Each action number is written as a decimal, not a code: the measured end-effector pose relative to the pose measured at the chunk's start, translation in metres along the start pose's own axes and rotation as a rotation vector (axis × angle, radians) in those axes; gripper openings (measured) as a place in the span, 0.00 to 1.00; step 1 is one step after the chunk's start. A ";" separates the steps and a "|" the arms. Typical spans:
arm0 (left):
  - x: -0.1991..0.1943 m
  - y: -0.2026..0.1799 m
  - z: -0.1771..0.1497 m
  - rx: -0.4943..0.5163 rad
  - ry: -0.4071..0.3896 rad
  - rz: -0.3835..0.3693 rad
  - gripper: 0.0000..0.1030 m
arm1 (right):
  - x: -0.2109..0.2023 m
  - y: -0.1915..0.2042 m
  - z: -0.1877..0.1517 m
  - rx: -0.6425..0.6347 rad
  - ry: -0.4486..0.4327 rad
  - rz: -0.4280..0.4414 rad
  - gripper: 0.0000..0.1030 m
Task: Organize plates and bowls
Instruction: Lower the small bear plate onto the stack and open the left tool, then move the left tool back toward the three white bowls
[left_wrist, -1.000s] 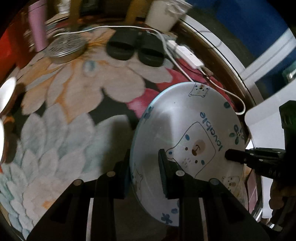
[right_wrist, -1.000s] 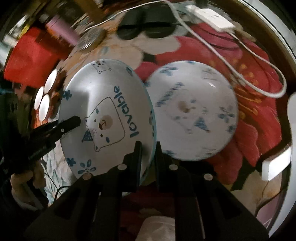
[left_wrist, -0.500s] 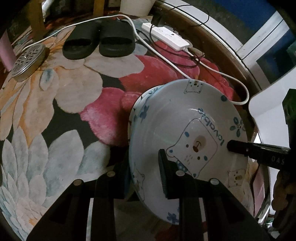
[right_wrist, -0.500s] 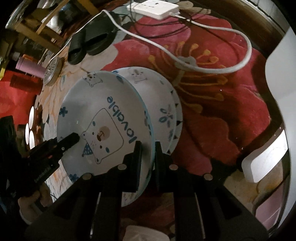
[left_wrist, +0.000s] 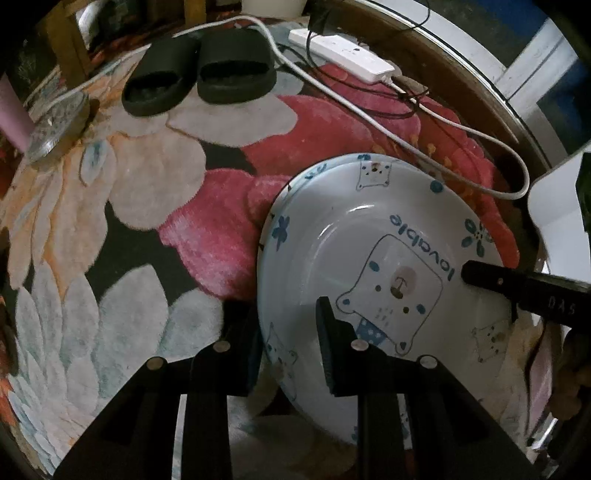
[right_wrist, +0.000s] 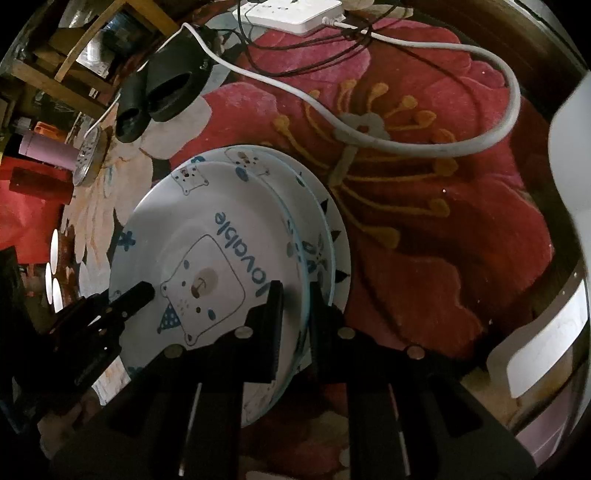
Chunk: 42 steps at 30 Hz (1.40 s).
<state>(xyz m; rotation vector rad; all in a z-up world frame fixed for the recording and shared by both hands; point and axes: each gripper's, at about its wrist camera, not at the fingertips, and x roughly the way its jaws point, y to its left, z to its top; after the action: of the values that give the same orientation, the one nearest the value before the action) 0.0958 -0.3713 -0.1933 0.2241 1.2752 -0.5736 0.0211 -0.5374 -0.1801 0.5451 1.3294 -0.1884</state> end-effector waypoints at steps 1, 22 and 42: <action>0.001 -0.003 0.001 0.012 0.002 0.009 0.26 | 0.000 -0.001 0.001 0.003 -0.004 -0.005 0.13; -0.031 0.019 0.000 -0.116 -0.089 -0.099 0.98 | -0.001 0.034 0.002 -0.113 -0.007 -0.108 0.79; -0.041 0.071 -0.024 -0.175 -0.071 -0.021 0.99 | -0.013 0.069 -0.008 -0.158 -0.070 -0.153 1.00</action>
<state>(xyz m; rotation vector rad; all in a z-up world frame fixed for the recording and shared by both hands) 0.1056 -0.2890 -0.1725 0.0445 1.2518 -0.4807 0.0406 -0.4761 -0.1500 0.3012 1.3058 -0.2243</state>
